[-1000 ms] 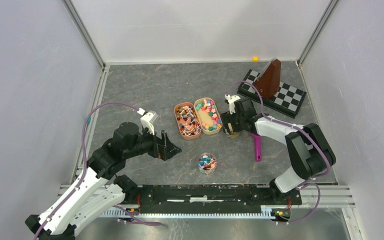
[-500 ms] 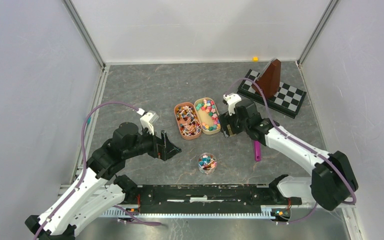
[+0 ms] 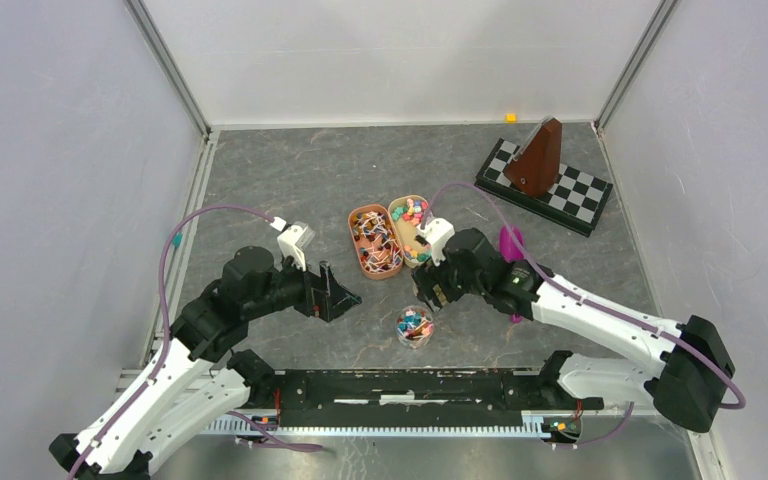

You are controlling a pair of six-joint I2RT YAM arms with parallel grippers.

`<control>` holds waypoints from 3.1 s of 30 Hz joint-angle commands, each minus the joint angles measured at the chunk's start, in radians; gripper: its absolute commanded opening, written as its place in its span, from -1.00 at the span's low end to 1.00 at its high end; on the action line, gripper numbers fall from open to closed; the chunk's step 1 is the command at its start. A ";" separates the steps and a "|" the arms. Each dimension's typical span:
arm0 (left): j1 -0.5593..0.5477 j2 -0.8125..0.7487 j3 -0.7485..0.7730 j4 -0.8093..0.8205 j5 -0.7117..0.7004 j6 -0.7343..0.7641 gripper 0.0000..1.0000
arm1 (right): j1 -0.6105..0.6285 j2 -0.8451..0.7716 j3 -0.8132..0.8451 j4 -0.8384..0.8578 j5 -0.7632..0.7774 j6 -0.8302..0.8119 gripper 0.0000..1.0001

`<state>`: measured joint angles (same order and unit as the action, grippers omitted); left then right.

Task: Pack the candies
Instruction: Close the bottle lid on the packing bottle.

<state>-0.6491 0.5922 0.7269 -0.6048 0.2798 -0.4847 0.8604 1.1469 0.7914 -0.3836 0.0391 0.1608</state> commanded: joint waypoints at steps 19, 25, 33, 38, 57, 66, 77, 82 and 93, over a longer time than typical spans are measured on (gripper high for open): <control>0.006 -0.012 0.015 -0.003 -0.025 0.038 1.00 | 0.264 0.137 0.052 -0.004 0.094 0.079 0.46; 0.006 -0.013 0.014 -0.002 -0.025 0.038 1.00 | 0.288 0.154 0.057 -0.005 0.094 0.084 0.46; 0.006 -0.010 0.014 -0.003 -0.024 0.038 1.00 | 0.295 0.175 0.057 0.010 0.085 0.083 0.50; 0.006 -0.009 0.014 -0.001 -0.024 0.038 1.00 | 0.296 0.184 0.061 0.003 0.085 0.082 0.50; 0.006 -0.009 0.014 -0.002 -0.024 0.037 1.00 | 0.313 0.165 0.015 0.003 0.102 0.106 0.53; 0.006 -0.005 0.014 -0.002 -0.027 0.035 1.00 | 0.315 0.147 0.003 0.018 0.120 0.112 0.96; 0.006 -0.002 0.015 -0.002 -0.027 0.035 1.00 | 0.321 0.098 0.023 0.034 0.102 0.122 0.96; 0.006 -0.001 0.014 -0.002 -0.028 0.035 1.00 | 0.321 0.062 0.029 0.031 0.131 0.128 0.96; 0.000 0.020 0.009 0.000 -0.036 0.024 1.00 | 0.320 -0.031 -0.023 0.029 0.242 0.117 0.96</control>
<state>-0.6491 0.5934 0.7269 -0.6193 0.2615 -0.4847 1.1763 1.1770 0.7914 -0.3779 0.2028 0.2729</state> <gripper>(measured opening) 0.997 0.979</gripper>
